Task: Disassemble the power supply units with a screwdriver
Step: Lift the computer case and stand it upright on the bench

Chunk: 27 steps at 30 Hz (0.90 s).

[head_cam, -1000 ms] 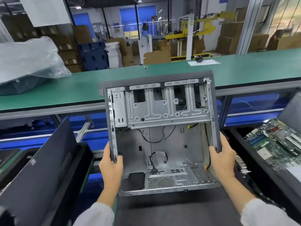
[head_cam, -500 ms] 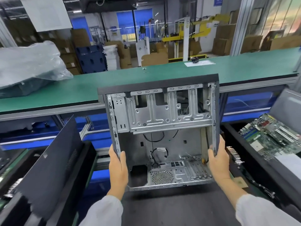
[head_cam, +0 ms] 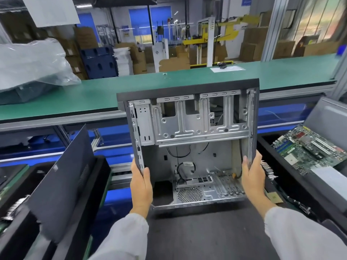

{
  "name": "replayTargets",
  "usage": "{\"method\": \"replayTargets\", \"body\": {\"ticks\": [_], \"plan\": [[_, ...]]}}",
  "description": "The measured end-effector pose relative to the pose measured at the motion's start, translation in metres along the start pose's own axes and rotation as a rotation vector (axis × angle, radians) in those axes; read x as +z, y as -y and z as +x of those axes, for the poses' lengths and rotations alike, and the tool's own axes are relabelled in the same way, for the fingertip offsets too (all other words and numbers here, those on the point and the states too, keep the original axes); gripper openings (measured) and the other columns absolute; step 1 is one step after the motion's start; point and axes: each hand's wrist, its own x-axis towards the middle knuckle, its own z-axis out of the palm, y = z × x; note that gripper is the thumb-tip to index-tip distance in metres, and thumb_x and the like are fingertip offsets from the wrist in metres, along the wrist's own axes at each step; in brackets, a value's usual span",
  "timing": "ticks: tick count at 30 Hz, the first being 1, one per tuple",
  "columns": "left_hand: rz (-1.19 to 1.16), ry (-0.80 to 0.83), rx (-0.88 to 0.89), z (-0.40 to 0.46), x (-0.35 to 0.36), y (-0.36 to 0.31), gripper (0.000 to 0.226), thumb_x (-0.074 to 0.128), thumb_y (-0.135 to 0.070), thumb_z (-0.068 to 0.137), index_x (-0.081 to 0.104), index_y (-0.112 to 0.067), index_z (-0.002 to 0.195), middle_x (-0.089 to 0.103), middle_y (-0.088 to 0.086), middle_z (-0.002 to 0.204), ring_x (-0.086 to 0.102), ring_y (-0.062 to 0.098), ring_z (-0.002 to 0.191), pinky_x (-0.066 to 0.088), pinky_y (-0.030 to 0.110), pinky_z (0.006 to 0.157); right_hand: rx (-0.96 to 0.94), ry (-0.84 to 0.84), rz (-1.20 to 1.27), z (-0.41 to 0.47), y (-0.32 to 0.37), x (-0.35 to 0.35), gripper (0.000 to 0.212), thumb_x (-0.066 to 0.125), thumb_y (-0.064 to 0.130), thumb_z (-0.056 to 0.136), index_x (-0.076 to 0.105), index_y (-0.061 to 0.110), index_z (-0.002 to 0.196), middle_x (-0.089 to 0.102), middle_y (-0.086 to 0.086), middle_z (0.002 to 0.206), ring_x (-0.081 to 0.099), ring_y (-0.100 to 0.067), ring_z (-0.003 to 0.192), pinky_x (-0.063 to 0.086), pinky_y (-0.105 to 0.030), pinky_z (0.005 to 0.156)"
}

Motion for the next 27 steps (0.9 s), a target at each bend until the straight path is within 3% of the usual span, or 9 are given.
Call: {"method": "replayTargets", "body": {"ticks": [3, 5, 8, 12, 13, 16, 19, 21, 27], "plan": [[0.013, 0.005, 0.006, -0.004, -0.003, 0.002, 0.048, 0.038, -0.028, 0.104, 0.016, -0.039, 0.145, 0.05, -0.041, 0.108, 0.052, -0.015, 0.096, 0.037, 0.019, 0.084, 0.02, 0.009, 0.039, -0.005, -0.001, -0.002, 0.045, 0.039, 0.033, 0.1, 0.029, 0.018, 0.142, 0.062, -0.008, 0.114, 0.059, -0.026, 0.096, 0.048, -0.037, 0.08], [0.014, 0.013, -0.03, -0.009, -0.004, 0.005, 0.051, 0.039, -0.027, 0.103, 0.013, -0.043, 0.144, 0.052, -0.033, 0.113, 0.053, -0.006, 0.097, 0.037, 0.025, 0.089, 0.028, 0.002, 0.069, -0.011, -0.006, -0.003, 0.042, 0.041, 0.029, 0.101, 0.03, 0.02, 0.141, 0.06, -0.001, 0.103, 0.057, -0.019, 0.084, 0.043, -0.03, 0.07], [0.033, 0.011, -0.017, -0.02, -0.005, 0.012, 0.056, 0.04, -0.021, 0.103, 0.011, -0.039, 0.148, 0.051, -0.042, 0.105, 0.052, -0.013, 0.096, 0.039, 0.022, 0.086, 0.057, -0.019, 0.129, -0.018, -0.011, -0.005, 0.028, 0.045, 0.018, 0.1, 0.038, 0.025, 0.126, 0.059, 0.001, 0.088, 0.057, -0.015, 0.073, 0.039, -0.016, 0.06], [0.043, 0.034, -0.049, -0.025, -0.008, 0.015, 0.057, 0.039, -0.022, 0.104, 0.007, -0.04, 0.148, 0.058, 0.012, 0.122, 0.055, 0.029, 0.106, 0.044, 0.044, 0.098, 0.078, -0.055, 0.147, -0.021, -0.011, -0.007, 0.025, 0.048, 0.012, 0.097, 0.043, 0.025, 0.118, 0.059, 0.0, 0.079, 0.053, 0.001, 0.061, 0.037, -0.005, 0.054], [0.042, 0.038, -0.045, -0.026, -0.008, 0.014, 0.057, 0.039, -0.023, 0.104, 0.007, -0.04, 0.148, 0.056, 0.013, 0.125, 0.054, 0.029, 0.107, 0.042, 0.043, 0.099, 0.079, -0.052, 0.148, -0.021, -0.011, -0.007, 0.026, 0.048, 0.012, 0.097, 0.045, 0.023, 0.12, 0.059, 0.003, 0.078, 0.053, 0.002, 0.06, 0.037, -0.005, 0.054], [0.036, 0.058, -0.029, -0.032, -0.012, 0.007, 0.056, 0.038, -0.025, 0.104, 0.007, -0.039, 0.148, 0.052, -0.011, 0.125, 0.049, 0.001, 0.101, 0.035, 0.029, 0.094, 0.106, -0.015, 0.148, -0.023, -0.012, -0.009, 0.029, 0.048, 0.014, 0.097, 0.045, 0.02, 0.126, 0.053, 0.007, 0.071, 0.048, -0.002, 0.053, 0.036, -0.013, 0.051], [0.045, 0.085, -0.049, -0.037, -0.017, 0.005, 0.054, 0.038, -0.028, 0.104, 0.008, -0.036, 0.149, 0.052, -0.025, 0.104, 0.051, -0.01, 0.092, 0.036, 0.024, 0.084, 0.117, 0.013, 0.123, -0.025, -0.011, -0.015, 0.037, 0.049, 0.01, 0.096, 0.043, 0.018, 0.131, 0.055, 0.005, 0.076, 0.051, -0.011, 0.062, 0.037, -0.014, 0.053], [0.049, 0.101, -0.069, -0.04, -0.02, 0.002, 0.053, 0.038, -0.03, 0.104, 0.011, -0.032, 0.149, 0.054, -0.02, 0.108, 0.053, -0.003, 0.097, 0.036, 0.026, 0.089, 0.115, 0.058, 0.104, -0.024, -0.009, -0.021, 0.039, 0.052, 0.008, 0.094, 0.044, 0.016, 0.131, 0.06, 0.002, 0.083, 0.055, -0.011, 0.068, 0.036, -0.009, 0.055], [0.141, 0.161, -0.098, -0.039, -0.036, -0.007, 0.032, 0.049, -0.028, 0.101, 0.036, -0.018, 0.129, 0.063, -0.004, 0.101, 0.059, 0.023, 0.094, 0.04, 0.032, 0.08, 0.126, 0.279, 0.059, -0.017, -0.003, -0.044, 0.049, 0.064, 0.01, 0.089, 0.046, 0.01, 0.134, 0.06, -0.004, 0.106, 0.057, -0.024, 0.098, 0.04, -0.025, 0.082]]}}
